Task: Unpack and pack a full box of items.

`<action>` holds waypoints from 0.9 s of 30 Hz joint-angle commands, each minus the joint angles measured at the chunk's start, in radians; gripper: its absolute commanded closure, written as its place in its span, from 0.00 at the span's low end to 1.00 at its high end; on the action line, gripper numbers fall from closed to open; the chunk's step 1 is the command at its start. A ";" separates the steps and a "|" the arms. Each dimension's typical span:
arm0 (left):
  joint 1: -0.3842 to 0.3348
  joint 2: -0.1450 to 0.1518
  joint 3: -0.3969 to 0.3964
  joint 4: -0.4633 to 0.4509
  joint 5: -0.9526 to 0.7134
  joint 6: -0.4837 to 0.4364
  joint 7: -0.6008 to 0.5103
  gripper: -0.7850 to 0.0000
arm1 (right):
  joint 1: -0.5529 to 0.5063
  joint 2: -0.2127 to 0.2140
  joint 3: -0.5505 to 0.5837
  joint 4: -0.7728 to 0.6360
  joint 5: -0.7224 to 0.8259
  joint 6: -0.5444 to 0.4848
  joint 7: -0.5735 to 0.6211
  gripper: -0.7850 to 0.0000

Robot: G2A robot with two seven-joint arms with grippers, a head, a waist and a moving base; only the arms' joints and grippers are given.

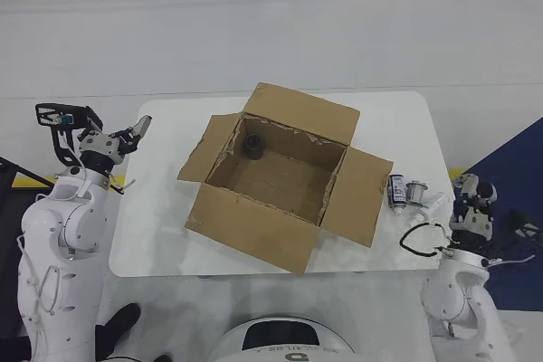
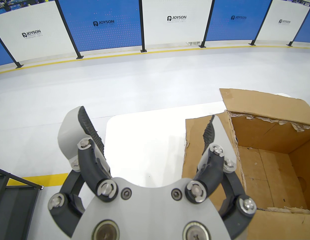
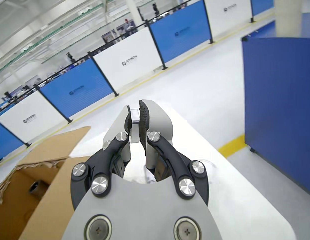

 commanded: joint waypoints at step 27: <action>0.000 0.000 0.000 0.000 0.000 0.000 0.000 0.00 | 0.069 0.020 0.112 0.261 0.028 -0.092 0.524 0.64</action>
